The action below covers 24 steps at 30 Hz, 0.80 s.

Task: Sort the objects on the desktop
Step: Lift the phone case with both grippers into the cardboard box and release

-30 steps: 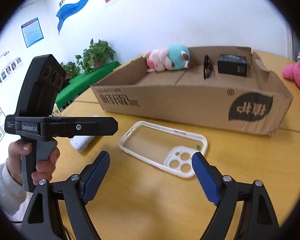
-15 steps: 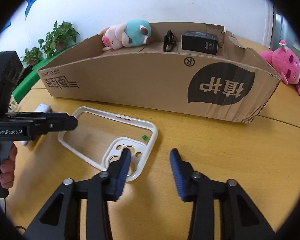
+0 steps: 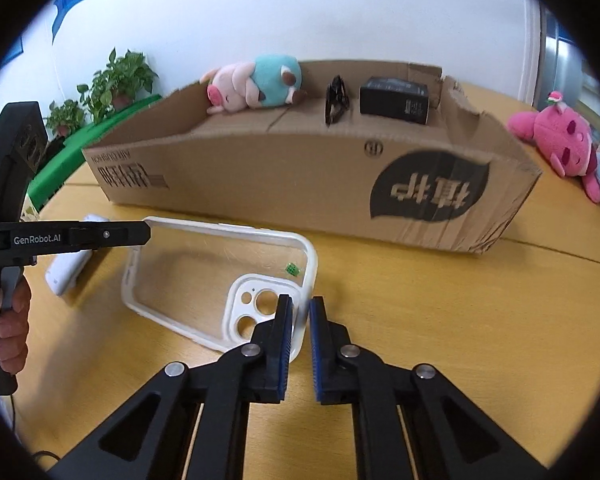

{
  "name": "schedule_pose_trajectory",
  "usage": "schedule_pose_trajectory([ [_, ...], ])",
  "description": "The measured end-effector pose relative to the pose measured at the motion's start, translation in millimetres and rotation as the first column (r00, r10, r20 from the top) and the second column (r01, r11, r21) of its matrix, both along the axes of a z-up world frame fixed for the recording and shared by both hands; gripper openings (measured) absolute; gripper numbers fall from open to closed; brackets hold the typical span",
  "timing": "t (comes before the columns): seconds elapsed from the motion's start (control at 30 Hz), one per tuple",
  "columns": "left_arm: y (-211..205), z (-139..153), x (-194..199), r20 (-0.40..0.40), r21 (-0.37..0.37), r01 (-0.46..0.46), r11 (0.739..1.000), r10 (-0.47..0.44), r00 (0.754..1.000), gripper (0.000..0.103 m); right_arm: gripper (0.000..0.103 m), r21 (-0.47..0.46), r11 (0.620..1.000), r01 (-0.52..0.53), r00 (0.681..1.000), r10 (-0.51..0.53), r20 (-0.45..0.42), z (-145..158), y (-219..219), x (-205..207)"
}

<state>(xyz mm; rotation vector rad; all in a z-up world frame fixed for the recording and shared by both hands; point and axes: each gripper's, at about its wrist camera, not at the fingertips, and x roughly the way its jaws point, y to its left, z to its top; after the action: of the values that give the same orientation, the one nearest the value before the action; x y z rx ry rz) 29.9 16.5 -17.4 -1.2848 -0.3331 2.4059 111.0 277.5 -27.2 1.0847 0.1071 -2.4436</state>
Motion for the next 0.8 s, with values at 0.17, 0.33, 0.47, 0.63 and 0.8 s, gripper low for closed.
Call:
schedule_pose_trajectory([
  [0.17,-0.6,51.8,-7.8,-0.109,0.000,0.001,1.000,-0.001,0.994,0.006,0.008,-0.020,1.000,0.004,0.993,-0.006,-0.116,51.3,-3.8,-2.7],
  [0.33,-8.2,113.0,-26.8,-0.227,-0.011,0.004,1.000,-0.006,0.974,0.006,0.008,-0.030,0.999,-0.014,0.975,0.007,-0.221,107.0,-15.7,-21.6],
  [0.47,-18.8,169.0,-43.7,-0.326,-0.016,-0.009,1.000,0.003,0.945,0.006,0.008,-0.041,0.999,-0.035,0.948,0.020,-0.316,161.0,-30.7,-41.1],
  [0.63,-36.8,241.9,-65.7,-0.462,-0.070,-0.070,0.995,0.030,0.886,0.006,0.008,-0.018,0.996,-0.087,0.918,0.073,-0.390,216.5,-61.8,-70.1],
  [0.8,-55.8,275.2,-106.3,-0.489,-0.121,-0.139,0.983,0.063,0.870,0.006,0.008,-0.043,0.989,-0.141,0.923,0.115,-0.368,237.7,-97.1,-112.1],
])
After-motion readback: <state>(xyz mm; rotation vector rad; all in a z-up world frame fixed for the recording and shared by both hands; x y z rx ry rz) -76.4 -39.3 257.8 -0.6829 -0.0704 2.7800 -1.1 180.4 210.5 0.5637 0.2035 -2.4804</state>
